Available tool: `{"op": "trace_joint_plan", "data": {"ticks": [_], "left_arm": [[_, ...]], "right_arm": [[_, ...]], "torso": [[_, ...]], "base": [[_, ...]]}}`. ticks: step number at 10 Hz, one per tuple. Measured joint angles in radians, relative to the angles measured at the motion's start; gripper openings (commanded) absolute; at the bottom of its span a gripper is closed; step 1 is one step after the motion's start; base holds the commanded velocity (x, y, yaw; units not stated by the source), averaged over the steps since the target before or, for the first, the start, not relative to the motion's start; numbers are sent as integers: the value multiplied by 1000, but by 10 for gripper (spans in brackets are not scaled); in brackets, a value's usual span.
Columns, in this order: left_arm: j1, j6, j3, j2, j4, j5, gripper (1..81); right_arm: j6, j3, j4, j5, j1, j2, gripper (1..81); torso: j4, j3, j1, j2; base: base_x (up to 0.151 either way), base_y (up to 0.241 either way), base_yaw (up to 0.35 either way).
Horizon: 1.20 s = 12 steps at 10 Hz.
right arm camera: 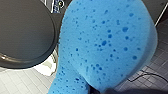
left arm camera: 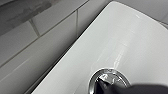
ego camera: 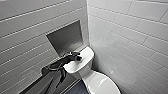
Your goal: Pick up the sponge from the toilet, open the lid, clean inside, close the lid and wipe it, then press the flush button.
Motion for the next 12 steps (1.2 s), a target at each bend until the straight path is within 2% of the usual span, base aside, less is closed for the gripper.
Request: {"op": "trace_joint_plan", "data": {"ticks": [2, 4, 7, 8, 10, 12], "left_arm": [[-16, -3, 0, 2, -7, 47, 10], [-71, -12, 1, 3, -46, 144, 10], [-216, -33, 9, 16, -231, 337, 10], [-231, -33, 9, 11, -291, 371, 10], [-239, -4, 27, -3, -324, 464, 10], [-239, 80, 123, -61, -378, 579, 10]], "right_arm": [[0, -6, 0, 0, 0, 3, 10], [0, -6, 0, 2, 0, 3, 10], [-1, -5, 0, 3, 0, -3, 10], [-1, -4, 0, 4, 0, -6, 10], [0, -4, 0, 5, -1, -6, 10], [-1, -4, 0, 18, 0, -6, 10]], "torso": [[0, 0, 0, 0], [0, -1, 0, 0], [0, -2, 0, 0], [0, -2, 1, 0], [0, -2, 1, 0], [0, -2, 1, 0]], "base": [[0, 0, 0], [0, 0, 0], [0, 0, 0], [0, 0, 0], [0, 0, 0], [0, 0, 0]]}}
